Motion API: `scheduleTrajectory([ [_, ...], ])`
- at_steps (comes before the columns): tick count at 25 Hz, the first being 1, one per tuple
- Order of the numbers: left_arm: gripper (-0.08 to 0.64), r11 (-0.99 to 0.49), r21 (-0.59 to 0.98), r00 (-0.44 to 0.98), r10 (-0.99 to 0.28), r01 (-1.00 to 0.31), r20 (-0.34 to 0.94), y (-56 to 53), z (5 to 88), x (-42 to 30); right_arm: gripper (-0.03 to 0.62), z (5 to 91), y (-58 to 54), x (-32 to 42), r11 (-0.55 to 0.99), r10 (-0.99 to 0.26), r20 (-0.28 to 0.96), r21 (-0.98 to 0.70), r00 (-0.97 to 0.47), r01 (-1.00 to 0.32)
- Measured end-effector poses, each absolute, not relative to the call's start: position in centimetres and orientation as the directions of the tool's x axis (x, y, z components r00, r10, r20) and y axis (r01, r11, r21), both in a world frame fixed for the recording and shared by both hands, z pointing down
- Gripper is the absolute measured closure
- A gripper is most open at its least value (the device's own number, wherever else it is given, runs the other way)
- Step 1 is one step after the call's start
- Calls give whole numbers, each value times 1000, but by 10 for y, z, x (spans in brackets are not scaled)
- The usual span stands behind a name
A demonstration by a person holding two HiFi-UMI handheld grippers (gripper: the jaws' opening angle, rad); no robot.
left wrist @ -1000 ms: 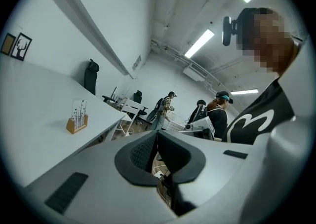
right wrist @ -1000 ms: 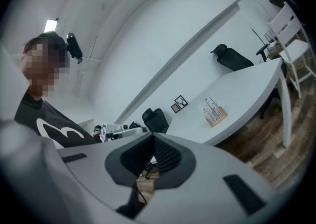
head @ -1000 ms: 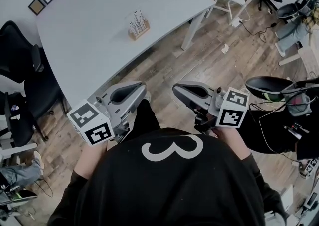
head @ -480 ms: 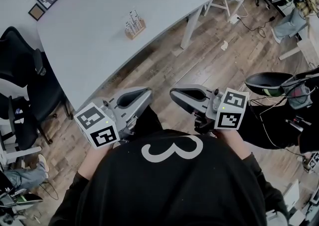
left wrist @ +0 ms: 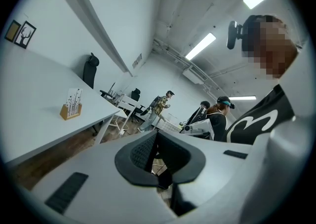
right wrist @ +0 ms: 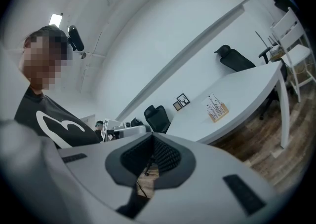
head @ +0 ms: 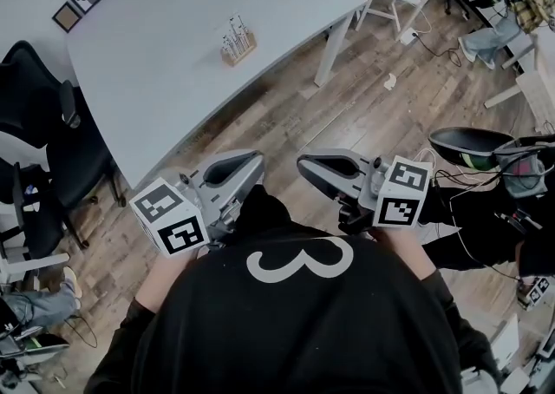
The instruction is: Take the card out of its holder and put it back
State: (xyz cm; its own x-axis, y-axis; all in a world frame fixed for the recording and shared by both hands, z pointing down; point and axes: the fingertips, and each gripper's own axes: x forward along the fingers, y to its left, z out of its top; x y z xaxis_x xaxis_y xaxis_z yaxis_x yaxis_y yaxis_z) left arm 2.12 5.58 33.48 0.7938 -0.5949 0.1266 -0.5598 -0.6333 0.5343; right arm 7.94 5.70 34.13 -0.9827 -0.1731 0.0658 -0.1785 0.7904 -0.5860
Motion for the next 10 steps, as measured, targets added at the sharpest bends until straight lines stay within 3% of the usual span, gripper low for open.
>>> scheduleTrajectory([
  [10, 546, -645, 524, 801, -584, -556, 132, 78, 337, 30, 583, 343, 79, 90, 786, -201, 52, -587, -978, -193],
])
